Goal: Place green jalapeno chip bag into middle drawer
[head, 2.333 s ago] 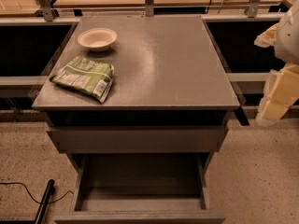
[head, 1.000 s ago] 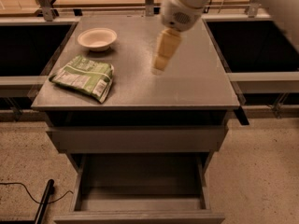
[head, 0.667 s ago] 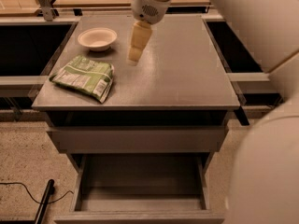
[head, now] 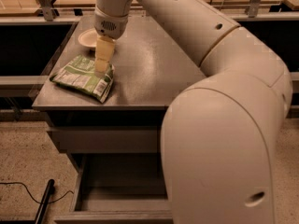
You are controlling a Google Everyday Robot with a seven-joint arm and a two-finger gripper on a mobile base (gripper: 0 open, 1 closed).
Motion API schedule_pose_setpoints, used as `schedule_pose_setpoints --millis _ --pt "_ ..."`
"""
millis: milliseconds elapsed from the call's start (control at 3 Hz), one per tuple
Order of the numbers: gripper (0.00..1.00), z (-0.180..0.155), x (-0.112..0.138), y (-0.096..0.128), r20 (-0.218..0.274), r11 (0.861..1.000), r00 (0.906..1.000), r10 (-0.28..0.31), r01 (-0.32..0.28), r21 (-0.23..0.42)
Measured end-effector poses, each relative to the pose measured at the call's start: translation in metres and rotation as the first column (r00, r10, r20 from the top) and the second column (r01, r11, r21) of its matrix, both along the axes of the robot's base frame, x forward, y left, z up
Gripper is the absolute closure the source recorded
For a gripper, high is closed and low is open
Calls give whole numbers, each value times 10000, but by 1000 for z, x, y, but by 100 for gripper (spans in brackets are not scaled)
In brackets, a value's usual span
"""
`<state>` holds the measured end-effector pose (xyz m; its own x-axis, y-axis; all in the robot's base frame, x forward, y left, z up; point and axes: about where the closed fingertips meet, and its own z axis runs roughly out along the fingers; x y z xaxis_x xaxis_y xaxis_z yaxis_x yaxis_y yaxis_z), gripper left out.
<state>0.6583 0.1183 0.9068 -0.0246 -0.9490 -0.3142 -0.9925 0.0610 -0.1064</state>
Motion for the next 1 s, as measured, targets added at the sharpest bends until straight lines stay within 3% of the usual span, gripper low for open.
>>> schedule_pose_setpoints --millis 333,667,1000 --pt "0 -29 -11 23 -685 9995 9976 -138 117 -306" --pt "18 -56 -20 35 -1116 9974 9932 -318 243 -685" --pt "41 -65 -20 37 -1170 9956 9915 -565 472 -807"
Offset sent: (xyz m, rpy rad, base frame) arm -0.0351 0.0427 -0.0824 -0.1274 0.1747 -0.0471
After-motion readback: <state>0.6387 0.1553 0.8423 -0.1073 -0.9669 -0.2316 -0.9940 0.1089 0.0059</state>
